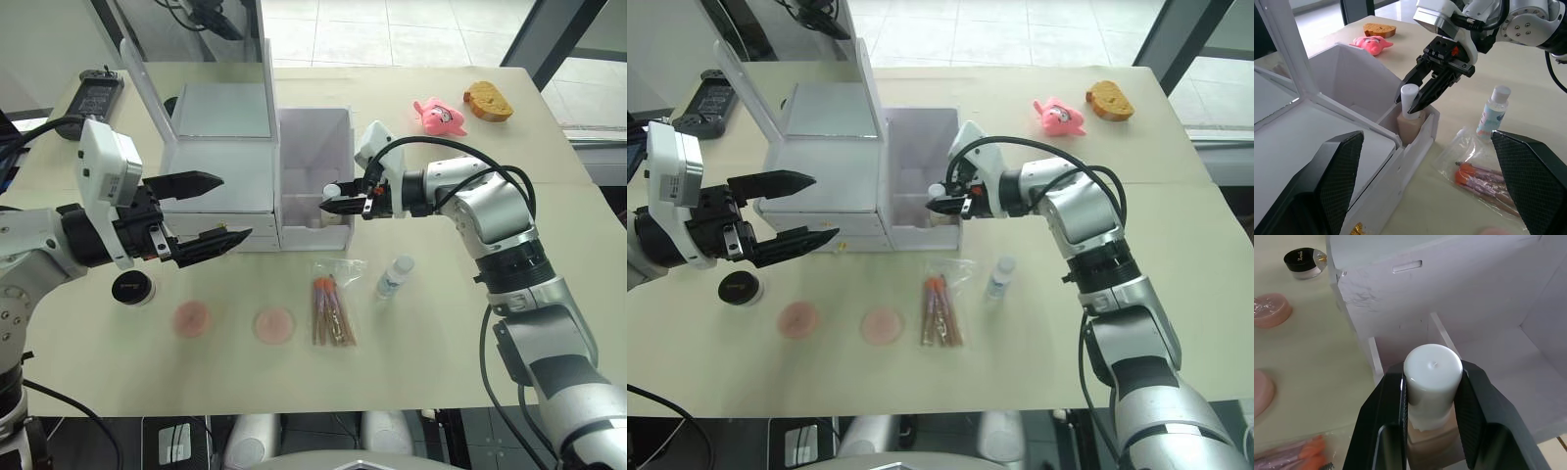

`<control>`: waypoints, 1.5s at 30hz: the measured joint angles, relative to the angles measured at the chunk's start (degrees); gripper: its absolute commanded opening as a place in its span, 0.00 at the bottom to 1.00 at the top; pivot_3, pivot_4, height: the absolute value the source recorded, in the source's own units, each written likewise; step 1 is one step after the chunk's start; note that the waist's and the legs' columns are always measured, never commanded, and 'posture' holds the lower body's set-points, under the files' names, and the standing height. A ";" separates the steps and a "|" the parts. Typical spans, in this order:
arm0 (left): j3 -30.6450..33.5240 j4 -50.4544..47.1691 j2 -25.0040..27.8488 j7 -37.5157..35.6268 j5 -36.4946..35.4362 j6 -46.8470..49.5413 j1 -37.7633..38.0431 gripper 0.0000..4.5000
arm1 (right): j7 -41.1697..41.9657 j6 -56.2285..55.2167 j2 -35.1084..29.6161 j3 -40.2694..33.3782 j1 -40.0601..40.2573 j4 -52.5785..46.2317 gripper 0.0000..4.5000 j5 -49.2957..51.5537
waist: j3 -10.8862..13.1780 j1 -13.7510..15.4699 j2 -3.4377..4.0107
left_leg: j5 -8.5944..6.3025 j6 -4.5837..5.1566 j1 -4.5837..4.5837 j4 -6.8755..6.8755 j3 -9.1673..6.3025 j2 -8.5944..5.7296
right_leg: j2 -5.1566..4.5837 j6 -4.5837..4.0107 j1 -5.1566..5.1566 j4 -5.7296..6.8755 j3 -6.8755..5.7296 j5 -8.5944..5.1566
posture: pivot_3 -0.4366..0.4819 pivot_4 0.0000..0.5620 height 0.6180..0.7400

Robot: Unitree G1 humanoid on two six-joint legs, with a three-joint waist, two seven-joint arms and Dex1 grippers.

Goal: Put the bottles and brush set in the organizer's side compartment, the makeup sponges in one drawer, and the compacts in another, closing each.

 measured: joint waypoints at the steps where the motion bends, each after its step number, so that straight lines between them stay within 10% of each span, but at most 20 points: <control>1: -0.25 0.15 0.00 -0.03 -0.03 0.00 -0.10 1.00 | 0.34 -0.19 0.00 -0.17 0.00 0.33 0.38 -0.10 | 0.00 0.00 0.00 | 0.00 0.00 0.00 0.00 0.00 0.00 | 0.00 0.00 0.00 0.00 0.01 0.00 | 0.48 0.27 1.00; 10: -1.10 3.14 0.63 -2.40 -0.08 -0.54 -0.04 1.00 | 4.08 6.39 -3.85 -10.99 -3.93 0.34 0.99 7.64 | 0.00 0.14 0.00 | 0.00 0.00 -0.02 -0.03 0.03 0.00 | 0.02 0.00 -0.01 -0.04 0.05 0.00 | 0.48 0.27 1.00; 19: 13.12 26.83 5.43 -13.13 9.25 -12.42 11.98 1.00 | 0.33 -1.03 -20.05 -29.54 8.37 5.94 0.99 7.97 | 0.00 0.38 0.00 | -0.08 0.13 0.10 -0.22 0.31 0.03 | 0.02 0.00 -0.01 -0.11 0.12 0.00 | 0.48 0.27 1.00; 30: 18.32 64.60 5.75 -18.77 19.91 -32.12 15.49 1.00 | -3.49 -22.18 -21.51 -40.73 34.61 23.70 0.99 3.98 | 0.00 -0.32 0.00 | -0.26 0.44 0.44 -0.46 0.72 0.22 | 0.07 -0.02 0.02 -0.15 0.34 0.01 | 0.48 0.27 1.00; 41: 18.01 63.24 5.79 -19.66 17.45 -30.95 7.33 1.00 | -3.93 -17.75 -20.39 -42.05 29.47 19.58 0.99 10.39 | 0.01 0.26 -0.01 | -0.23 0.37 0.33 -0.39 0.57 0.56 | 0.46 -0.10 0.06 -0.15 0.42 0.06 | 0.48 0.27 1.00; 45: 17.13 48.43 6.02 -19.61 7.14 -17.28 -0.79 1.00 | 4.43 -2.90 -23.76 -39.78 31.94 -2.23 0.99 21.04 | 0.01 0.64 0.01 | -0.22 0.34 0.07 -0.05 0.28 0.60 | 0.56 -0.10 0.02 -0.01 0.41 0.06 | 0.48 0.27 1.00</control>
